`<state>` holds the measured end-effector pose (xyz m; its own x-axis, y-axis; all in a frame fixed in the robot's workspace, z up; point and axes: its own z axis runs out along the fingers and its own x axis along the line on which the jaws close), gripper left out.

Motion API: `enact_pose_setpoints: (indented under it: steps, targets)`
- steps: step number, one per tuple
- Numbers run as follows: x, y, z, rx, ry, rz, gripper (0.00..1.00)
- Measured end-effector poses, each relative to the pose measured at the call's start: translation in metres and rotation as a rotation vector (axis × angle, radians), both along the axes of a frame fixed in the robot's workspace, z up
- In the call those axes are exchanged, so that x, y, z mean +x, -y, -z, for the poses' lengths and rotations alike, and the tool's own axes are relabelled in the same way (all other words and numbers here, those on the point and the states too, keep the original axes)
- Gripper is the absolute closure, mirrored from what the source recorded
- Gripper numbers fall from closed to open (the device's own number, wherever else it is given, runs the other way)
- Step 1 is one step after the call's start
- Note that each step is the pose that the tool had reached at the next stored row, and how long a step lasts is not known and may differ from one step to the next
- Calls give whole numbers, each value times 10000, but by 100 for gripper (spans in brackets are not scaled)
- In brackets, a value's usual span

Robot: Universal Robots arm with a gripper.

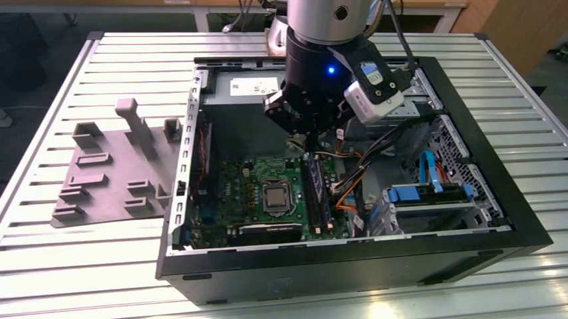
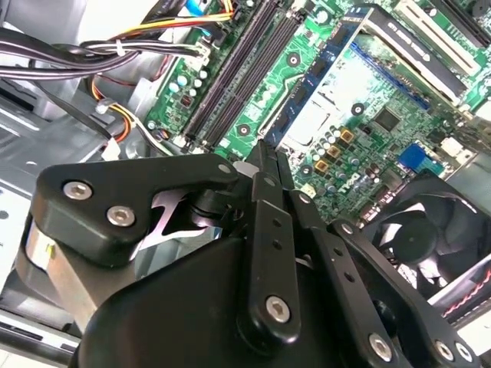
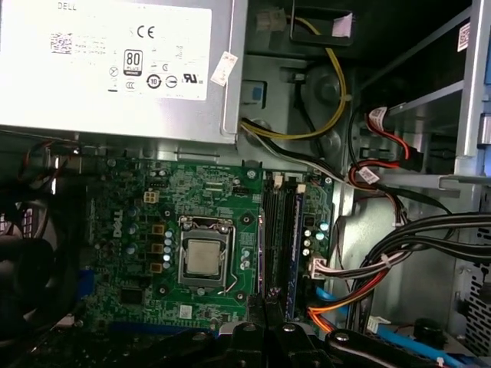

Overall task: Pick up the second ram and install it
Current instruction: 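Insert the second ram into the second slot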

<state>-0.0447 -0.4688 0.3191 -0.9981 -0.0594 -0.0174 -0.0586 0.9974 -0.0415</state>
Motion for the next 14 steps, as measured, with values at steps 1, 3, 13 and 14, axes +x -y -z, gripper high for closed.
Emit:
enact_pose_setpoints:
  steps: [1,3,13,14]
  targets:
    - [10,0,1,0,0,14,88]
    - [31,0,3,0,0,35,88]
    - [119,-1,18,-1,0,48,88]
    - [121,-1,24,-1,0,48,88]
